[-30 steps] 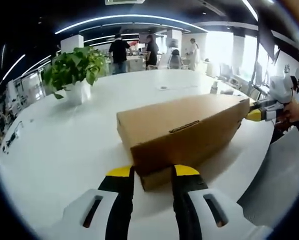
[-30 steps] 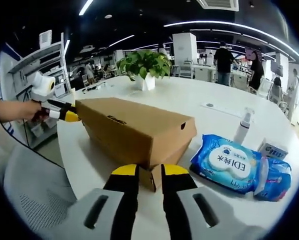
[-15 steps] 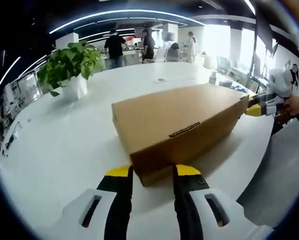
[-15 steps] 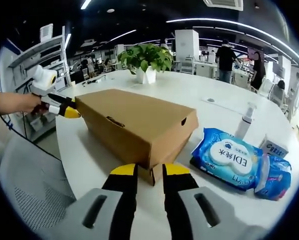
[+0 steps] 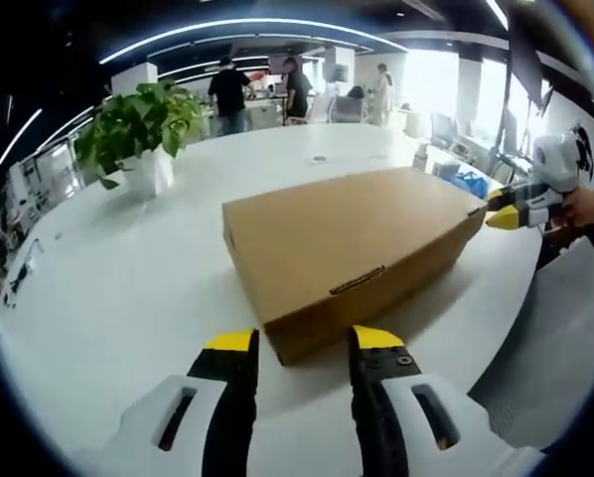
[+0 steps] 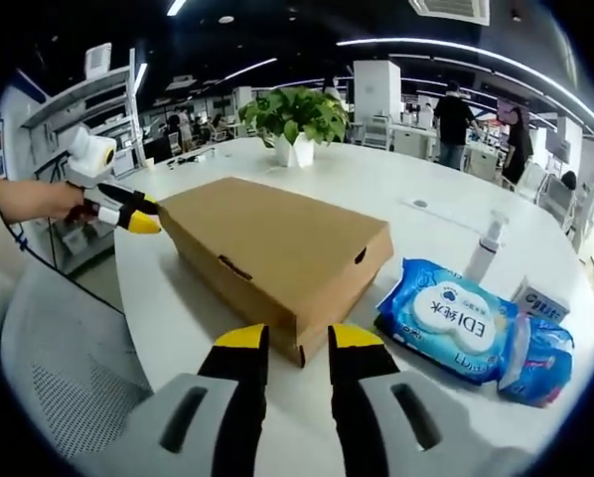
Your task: Operate the shoe box by opening the lid, removing the specified soft item, and placing it in the target area until the item is outside and the box remains undamaged.
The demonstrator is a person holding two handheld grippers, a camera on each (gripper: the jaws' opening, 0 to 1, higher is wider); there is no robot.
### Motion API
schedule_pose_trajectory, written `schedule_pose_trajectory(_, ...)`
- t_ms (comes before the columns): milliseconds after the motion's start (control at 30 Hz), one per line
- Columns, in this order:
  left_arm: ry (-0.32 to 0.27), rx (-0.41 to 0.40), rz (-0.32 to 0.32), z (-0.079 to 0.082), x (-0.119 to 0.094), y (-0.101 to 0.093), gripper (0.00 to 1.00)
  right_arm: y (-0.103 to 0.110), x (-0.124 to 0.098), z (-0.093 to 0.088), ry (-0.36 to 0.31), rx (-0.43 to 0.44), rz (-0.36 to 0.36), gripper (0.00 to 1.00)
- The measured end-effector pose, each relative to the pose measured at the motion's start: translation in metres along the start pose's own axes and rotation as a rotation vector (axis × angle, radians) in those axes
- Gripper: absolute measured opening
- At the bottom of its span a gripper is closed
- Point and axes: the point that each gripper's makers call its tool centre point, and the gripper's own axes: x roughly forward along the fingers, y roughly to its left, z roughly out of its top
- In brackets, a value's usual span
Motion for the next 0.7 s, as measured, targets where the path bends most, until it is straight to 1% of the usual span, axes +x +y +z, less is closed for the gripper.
schedule_pose_trajectory(167, -0.017, 0.015, -0.013, 0.010, 0.000, 0.000, 0.35, 0.002, 0.002, 0.009, -0.010, -0.027, 0.015, 0.24)
schedule_pose_trajectory(267, -0.007, 0.024, -0.030, 0.009, 0.003, -0.002, 0.37, 0.004, 0.004, 0.014, -0.015, -0.040, 0.026, 0.24)
schedule_pose_trajectory(433, 0.002, 0.045, -0.035, 0.007, 0.004, -0.002, 0.38, 0.006, 0.008, 0.012, -0.001, -0.062, 0.030, 0.24)
schedule_pose_trajectory(700, 0.008, 0.023, -0.038, 0.004, 0.007, -0.001, 0.37, 0.006, 0.011, 0.008, 0.011, -0.054, 0.023, 0.24)
